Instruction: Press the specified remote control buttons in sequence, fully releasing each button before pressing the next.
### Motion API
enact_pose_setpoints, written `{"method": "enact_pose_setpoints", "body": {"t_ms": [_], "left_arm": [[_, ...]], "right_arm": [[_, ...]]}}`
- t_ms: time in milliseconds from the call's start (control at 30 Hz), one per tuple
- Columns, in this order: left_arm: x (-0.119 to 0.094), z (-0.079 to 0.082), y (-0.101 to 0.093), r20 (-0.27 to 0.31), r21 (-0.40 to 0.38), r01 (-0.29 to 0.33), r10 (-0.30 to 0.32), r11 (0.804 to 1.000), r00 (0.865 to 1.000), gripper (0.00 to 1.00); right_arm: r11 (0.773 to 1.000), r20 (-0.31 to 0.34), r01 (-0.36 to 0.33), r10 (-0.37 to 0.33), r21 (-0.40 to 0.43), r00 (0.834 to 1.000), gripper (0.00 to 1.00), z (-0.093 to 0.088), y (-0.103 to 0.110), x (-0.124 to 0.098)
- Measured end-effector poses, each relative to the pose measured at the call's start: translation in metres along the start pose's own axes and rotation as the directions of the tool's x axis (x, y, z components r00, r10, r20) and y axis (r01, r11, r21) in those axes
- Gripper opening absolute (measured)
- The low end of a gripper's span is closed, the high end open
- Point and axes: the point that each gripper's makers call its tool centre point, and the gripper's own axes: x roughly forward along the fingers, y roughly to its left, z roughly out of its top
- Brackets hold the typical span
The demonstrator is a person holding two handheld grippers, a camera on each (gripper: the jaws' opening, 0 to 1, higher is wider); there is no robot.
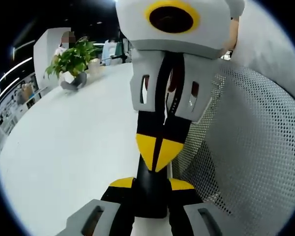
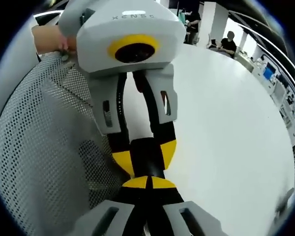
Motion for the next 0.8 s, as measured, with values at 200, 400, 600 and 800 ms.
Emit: {"method": "enact_pose_setpoints", "body": {"t_ms": [200, 400, 600, 800], "left_arm": [[0.001, -0.001, 0.001, -0.001, -0.002, -0.004, 0.004, 1.0, 1.0, 0.24], [0.0, 0.0, 0.001, 0.01, -0.015, -0.004, 0.004, 1.0, 1.0, 0.24], [0.0, 0.0, 0.001, 0.011, -0.009, -0.004, 0.004, 1.0, 1.0, 0.24], [0.0, 0.0, 0.001, 0.012, -0.008, -0.004, 0.004, 1.0, 1.0, 0.24]], "right_arm": [[1.0, 0.011, -0.008, 0.008, 0.022, 1.0, 0.0, 0.0, -0.001, -0.001], [0.998, 0.105, -0.054, 0.057, -0.029, 0.993, 0.0, -0.001, 0.001, -0.004], [0.998, 0.129, -0.065, 0.063, 0.01, 0.99, 0.0, -0.008, 0.004, -0.009], [0.996, 0.144, -0.085, 0.086, -0.011, 0.986, 0.08, -0.015, 0.006, -0.015]]}}
